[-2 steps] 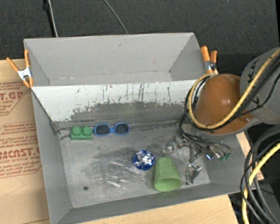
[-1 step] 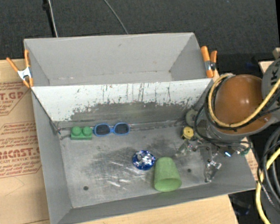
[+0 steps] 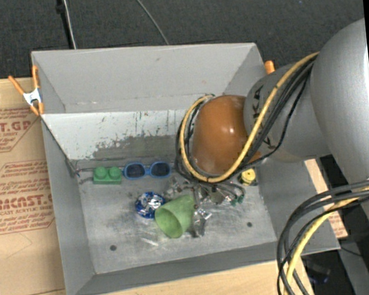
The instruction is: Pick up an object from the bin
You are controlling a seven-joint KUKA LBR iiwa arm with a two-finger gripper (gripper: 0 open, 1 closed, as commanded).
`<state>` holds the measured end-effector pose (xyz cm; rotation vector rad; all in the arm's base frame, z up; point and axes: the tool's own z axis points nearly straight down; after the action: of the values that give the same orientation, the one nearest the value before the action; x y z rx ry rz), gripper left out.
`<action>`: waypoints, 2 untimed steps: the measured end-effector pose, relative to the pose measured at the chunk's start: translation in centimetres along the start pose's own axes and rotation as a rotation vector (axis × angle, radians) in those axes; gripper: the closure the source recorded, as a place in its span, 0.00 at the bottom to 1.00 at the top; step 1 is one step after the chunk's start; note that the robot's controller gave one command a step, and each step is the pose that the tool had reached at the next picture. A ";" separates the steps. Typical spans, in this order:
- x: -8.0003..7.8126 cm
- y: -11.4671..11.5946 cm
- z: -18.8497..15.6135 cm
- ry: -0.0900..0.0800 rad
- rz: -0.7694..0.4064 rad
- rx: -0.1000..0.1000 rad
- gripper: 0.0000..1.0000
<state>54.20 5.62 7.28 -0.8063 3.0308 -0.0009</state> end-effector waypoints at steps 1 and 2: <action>0.7 4.7 -0.1 -0.007 -0.419 0.003 0.00; 2.7 6.3 -0.2 -0.025 -0.343 0.008 0.00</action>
Offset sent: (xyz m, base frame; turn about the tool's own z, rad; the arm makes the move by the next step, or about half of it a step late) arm -0.0331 0.0357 -0.0028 -0.4195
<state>48.71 9.70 7.49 -1.3015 2.8252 -0.0052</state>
